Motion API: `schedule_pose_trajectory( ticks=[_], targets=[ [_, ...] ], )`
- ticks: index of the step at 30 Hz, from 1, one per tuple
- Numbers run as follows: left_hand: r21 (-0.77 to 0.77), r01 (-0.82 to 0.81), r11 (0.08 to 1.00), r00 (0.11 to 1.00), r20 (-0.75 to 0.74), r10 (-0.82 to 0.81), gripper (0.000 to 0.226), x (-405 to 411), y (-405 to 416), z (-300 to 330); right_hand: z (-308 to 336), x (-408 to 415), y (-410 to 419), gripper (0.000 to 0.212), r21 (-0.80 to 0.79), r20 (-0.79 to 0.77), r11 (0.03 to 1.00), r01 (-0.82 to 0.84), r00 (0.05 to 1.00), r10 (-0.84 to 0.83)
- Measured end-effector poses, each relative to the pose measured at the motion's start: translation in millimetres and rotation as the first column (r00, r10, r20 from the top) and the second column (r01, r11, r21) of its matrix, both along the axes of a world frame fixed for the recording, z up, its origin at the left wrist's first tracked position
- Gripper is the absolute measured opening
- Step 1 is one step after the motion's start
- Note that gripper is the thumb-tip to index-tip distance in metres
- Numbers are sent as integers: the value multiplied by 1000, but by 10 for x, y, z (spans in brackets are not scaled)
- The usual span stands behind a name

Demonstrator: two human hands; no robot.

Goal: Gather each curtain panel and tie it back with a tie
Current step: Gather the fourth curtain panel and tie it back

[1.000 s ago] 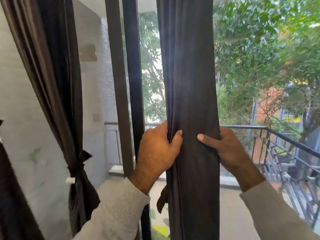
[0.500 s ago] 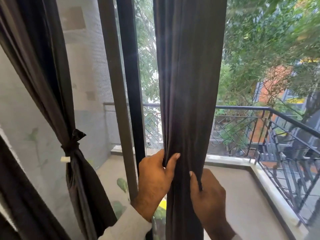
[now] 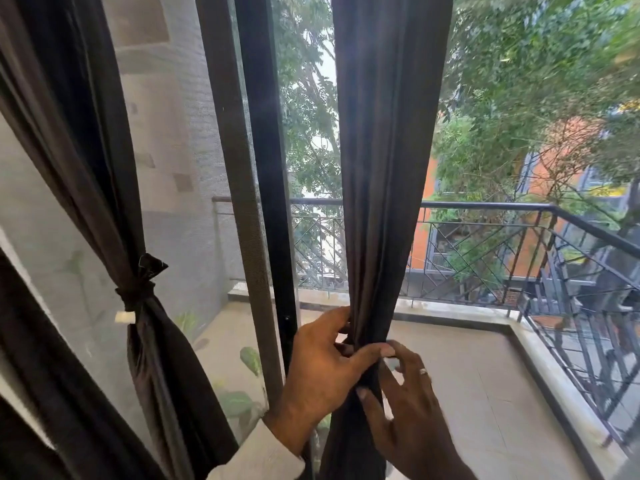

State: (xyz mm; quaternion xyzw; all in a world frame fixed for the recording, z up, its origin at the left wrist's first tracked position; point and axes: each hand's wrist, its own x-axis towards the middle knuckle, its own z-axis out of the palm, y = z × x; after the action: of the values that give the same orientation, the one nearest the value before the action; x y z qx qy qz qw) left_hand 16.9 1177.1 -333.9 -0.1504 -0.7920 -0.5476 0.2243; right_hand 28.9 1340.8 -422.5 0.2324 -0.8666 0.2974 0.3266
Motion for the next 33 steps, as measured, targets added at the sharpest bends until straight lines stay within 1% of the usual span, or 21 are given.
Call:
schedule_pose_trajectory(
  ticks=[2, 3, 4, 5, 6, 7, 8, 9, 10, 12, 15, 17, 19, 21, 25, 28, 29, 31, 33],
  targets=[
    [15, -34, 999, 999, -13, 34, 29, -32, -6, -29, 61, 11, 65, 52, 12, 31, 996, -90, 996, 90],
    [33, -42, 999, 999, -18, 42, 24, -60, -11, -47, 82, 0, 84, 49, -27, 40, 987, -156, 987, 157],
    [47, -48, 998, 998, -26, 49, 20, -90, -17, -69, 85, -18, 90, 43, -116, 46, 972, -206, 976, 212],
    [57, -48, 997, 998, -35, 50, 19, -111, -21, -85, 79, -46, 88, 37, -240, 52, 947, -212, 972, 231],
    [71, -35, 997, 999, -39, 37, 20, -132, -26, -102, 75, -76, 80, 32, -375, 77, 912, -165, 975, 208],
    [100, 2, 995, 1000, -25, 0, 23, -149, -31, -115, 91, -99, 68, 31, -492, 133, 867, -82, 977, 168],
    [143, 51, 988, 999, 1, -51, 27, -163, -37, -117, 127, -114, 62, 33, -584, 207, 811, -6, 966, 156],
    [184, 101, 978, 994, 31, -108, 30, -177, -49, -116, 175, -114, 61, 38, -637, 268, 770, 40, 948, 172],
    [208, 146, 967, 986, 54, -161, 32, -190, -69, -115, 212, -111, 68, 43, -649, 303, 759, 52, 933, 194],
    [204, 209, 956, 971, 77, -228, 31, -225, -124, -118, 276, -89, 81, 42, -607, 342, 794, 43, 916, 211],
    [210, 252, 945, 960, 72, -272, 30, -258, -196, -111, 314, -68, 58, 31, -557, 359, 829, 51, 915, 185],
    [206, 274, 939, 954, 63, -293, 28, -254, -221, -106, 318, -68, 41, 28, -512, 341, 857, 60, 930, 139],
    [213, 287, 934, 947, 82, -309, 27, -236, -219, -88, 331, -83, 44, 14, -501, 311, 863, 62, 944, 112],
    [183, 271, 945, 952, 94, -291, 30, -229, -219, -75, 339, -90, 45, 8, -493, 298, 868, 53, 948, 112],
    [45, 188, 981, 978, 84, -192, 35, -226, -233, -73, 345, -82, 22, 12, -534, 320, 845, 27, 932, 172],
    [-45, 123, 991, 989, 90, -119, 22, -219, -223, -78, 347, -72, 21, 14, -557, 344, 830, 32, 919, 195],
    [-64, 113, 992, 989, 100, -106, 21, -213, -215, -73, 355, -66, 23, 14, -567, 341, 823, 22, 916, 210],
    [-99, 95, 991, 990, 111, -84, 29, -212, -222, -68, 367, -59, 37, 17, -595, 320, 804, -7, 915, 245],
    [-127, 119, 985, 986, 135, -102, 42, -200, -248, -65, 371, -76, 74, 20, -609, 312, 793, -20, 913, 263]
  ],
)
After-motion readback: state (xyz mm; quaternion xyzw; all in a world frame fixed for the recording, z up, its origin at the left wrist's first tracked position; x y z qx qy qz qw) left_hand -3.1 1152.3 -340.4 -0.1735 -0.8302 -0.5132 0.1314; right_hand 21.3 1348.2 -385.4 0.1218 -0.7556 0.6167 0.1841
